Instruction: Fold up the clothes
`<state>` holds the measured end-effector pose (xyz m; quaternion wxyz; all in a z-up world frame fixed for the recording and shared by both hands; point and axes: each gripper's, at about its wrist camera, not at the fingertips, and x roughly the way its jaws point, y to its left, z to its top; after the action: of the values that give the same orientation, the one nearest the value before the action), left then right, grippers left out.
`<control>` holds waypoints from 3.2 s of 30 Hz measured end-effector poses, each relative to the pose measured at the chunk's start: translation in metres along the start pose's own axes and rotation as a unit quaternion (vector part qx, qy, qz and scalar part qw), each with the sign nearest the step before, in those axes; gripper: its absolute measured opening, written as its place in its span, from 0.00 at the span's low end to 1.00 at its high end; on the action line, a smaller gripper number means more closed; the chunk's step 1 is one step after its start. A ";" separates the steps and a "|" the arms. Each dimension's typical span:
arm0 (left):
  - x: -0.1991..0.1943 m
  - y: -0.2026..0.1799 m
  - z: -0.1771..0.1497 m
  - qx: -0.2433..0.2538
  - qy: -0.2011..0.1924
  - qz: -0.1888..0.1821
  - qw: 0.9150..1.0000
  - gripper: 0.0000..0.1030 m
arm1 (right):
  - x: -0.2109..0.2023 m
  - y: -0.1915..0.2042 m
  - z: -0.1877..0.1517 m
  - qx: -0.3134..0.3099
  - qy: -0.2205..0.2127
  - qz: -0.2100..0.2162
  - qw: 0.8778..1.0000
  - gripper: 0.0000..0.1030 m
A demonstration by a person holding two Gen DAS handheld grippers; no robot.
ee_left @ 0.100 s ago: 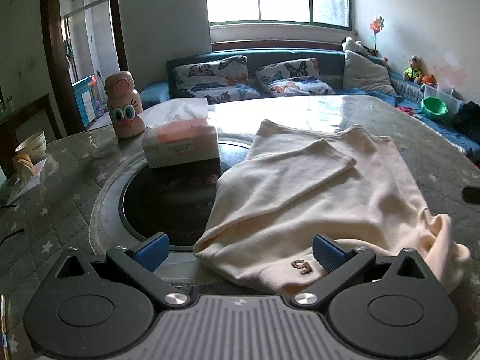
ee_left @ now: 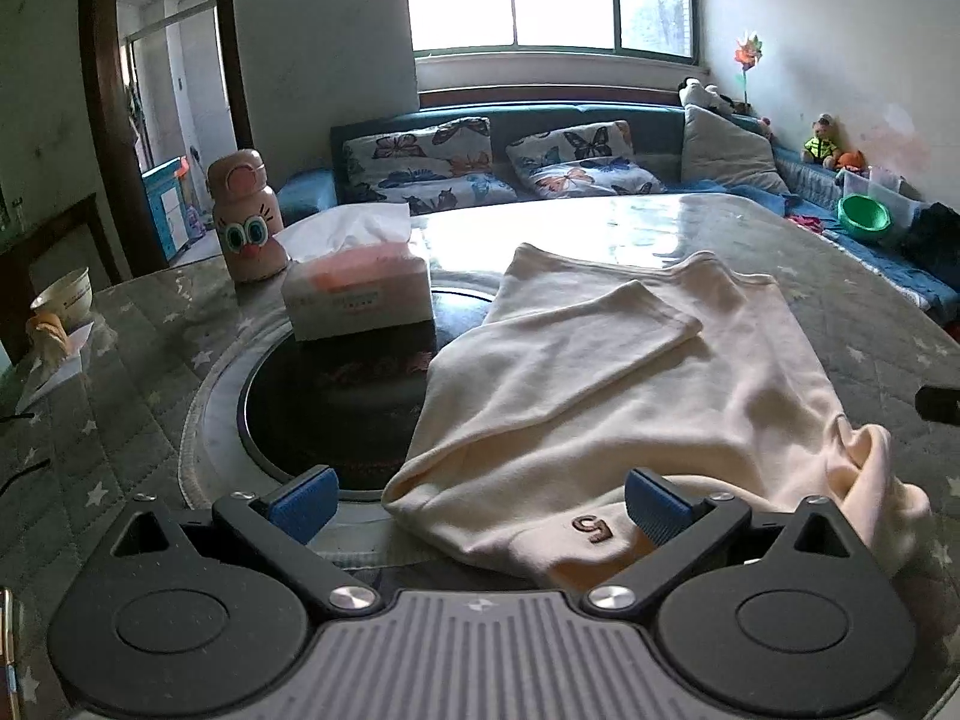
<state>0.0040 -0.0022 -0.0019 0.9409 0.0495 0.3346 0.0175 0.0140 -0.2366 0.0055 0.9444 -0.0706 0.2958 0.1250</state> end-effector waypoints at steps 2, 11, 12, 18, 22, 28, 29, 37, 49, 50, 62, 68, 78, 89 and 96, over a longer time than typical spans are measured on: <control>-0.004 -0.004 -0.003 -0.002 -0.012 0.002 1.000 1.00 | 0.000 -0.002 -0.001 0.005 0.002 0.000 1.000 1.00; -0.022 0.004 -0.011 -0.008 0.000 -0.005 1.000 1.00 | -0.005 0.020 -0.003 0.017 0.013 -0.022 1.000 1.00; -0.024 0.004 -0.012 -0.010 0.001 -0.006 1.000 1.00 | -0.009 0.042 -0.002 0.010 0.012 -0.035 0.999 1.00; -0.029 0.005 -0.017 -0.010 0.007 -0.013 1.000 1.00 | -0.002 0.066 0.003 -0.001 0.032 -0.032 0.999 1.00; -0.033 0.002 -0.017 -0.003 0.004 -0.019 1.000 1.00 | -0.011 0.079 -0.001 -0.026 0.033 -0.025 0.999 1.00; -0.037 0.000 -0.014 0.001 -0.006 -0.018 1.000 1.00 | -0.017 0.102 0.002 -0.070 0.048 0.009 0.996 1.00; -0.037 0.001 -0.015 0.001 -0.005 -0.016 1.000 1.00 | -0.017 0.098 0.000 -0.081 0.048 0.021 0.995 1.00; -0.034 0.000 -0.018 0.010 -0.003 -0.007 1.000 1.00 | -0.015 0.091 -0.004 -0.123 0.059 0.062 0.989 1.00; -0.026 -0.005 -0.007 0.016 0.004 0.003 1.000 1.00 | -0.009 0.102 -0.011 -0.135 0.070 0.102 0.983 0.99; -0.025 -0.004 -0.006 0.016 0.005 0.005 1.000 1.00 | -0.008 0.104 -0.011 -0.136 0.071 0.108 0.982 0.97; 0.000 0.009 0.005 0.012 0.034 0.013 0.999 1.00 | 0.021 0.128 -0.016 -0.171 0.108 0.148 0.968 0.51; 0.012 0.005 0.009 0.026 0.041 0.003 0.999 1.00 | 0.022 0.102 -0.004 -0.159 0.137 0.139 0.968 0.11; 0.019 -0.005 0.003 0.042 0.052 -0.024 0.998 1.00 | 0.024 0.096 0.000 -0.122 0.156 0.143 0.970 0.53; 0.007 -0.012 -0.001 0.058 0.044 -0.056 0.996 1.00 | 0.015 0.089 0.002 -0.170 0.164 0.107 0.966 0.04; 0.002 -0.018 -0.004 0.078 0.041 -0.069 0.994 1.00 | 0.008 0.065 0.017 -0.184 0.137 0.035 0.973 0.04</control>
<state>0.0033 -0.0194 -0.0079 0.9185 0.0985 0.3761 -0.0720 0.0116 -0.1689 0.0108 0.8606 -0.2491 0.3968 0.1999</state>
